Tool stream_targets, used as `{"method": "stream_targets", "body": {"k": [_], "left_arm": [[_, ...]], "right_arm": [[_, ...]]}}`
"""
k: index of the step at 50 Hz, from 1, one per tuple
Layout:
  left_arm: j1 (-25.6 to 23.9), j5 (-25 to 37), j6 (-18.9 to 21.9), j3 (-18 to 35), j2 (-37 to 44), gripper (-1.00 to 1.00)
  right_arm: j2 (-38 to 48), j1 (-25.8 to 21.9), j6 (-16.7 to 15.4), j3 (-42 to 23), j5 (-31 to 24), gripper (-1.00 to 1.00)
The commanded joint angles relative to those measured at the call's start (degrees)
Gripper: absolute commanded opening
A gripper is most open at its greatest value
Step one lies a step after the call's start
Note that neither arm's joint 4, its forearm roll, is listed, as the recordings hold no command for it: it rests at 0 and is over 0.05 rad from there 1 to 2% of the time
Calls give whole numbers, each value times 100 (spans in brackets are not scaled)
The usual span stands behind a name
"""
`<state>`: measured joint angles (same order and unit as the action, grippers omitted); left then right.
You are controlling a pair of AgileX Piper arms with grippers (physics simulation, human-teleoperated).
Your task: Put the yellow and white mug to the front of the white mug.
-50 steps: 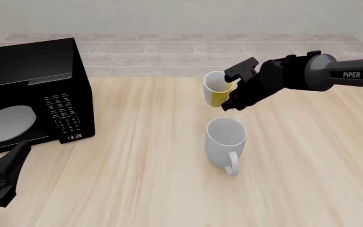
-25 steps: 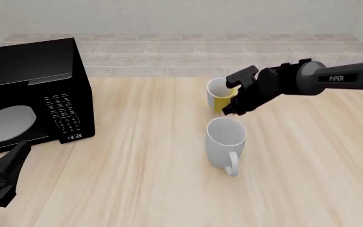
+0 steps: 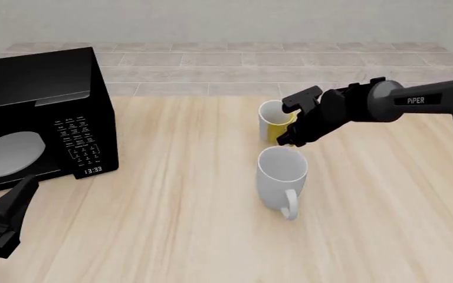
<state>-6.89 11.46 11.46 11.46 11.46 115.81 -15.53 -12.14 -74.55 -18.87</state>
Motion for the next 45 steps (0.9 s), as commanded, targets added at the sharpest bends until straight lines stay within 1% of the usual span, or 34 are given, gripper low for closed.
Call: {"method": "stream_targets", "body": {"k": [1, 2, 3, 18, 22, 29, 36, 41, 45], "left_arm": [[0, 0, 0, 0, 0, 100], [0, 0, 0, 0, 0, 100], [0, 0, 0, 0, 0, 100], [0, 0, 0, 0, 0, 100], [0, 0, 0, 0, 0, 100], [0, 0, 0, 0, 0, 100], [0, 0, 0, 0, 0, 100], [0, 0, 0, 0, 0, 100], [0, 0, 0, 0, 0, 100]], "right_arm": [[88, 17, 73, 38, 34, -100], [83, 18, 71, 42, 28, -100], [70, 23, 62, 42, 21, 100], [-225, 11, 54, 37, -71, 100], [-465, -61, 133, 130, -62, 100], [-889, -66, 95, 271, -143, 100], [-1408, -143, 138, 604, -96, 100], [-1752, -150, 98, 829, -66, 100], [-2314, -280, 165, 1190, 28, 100]]}}
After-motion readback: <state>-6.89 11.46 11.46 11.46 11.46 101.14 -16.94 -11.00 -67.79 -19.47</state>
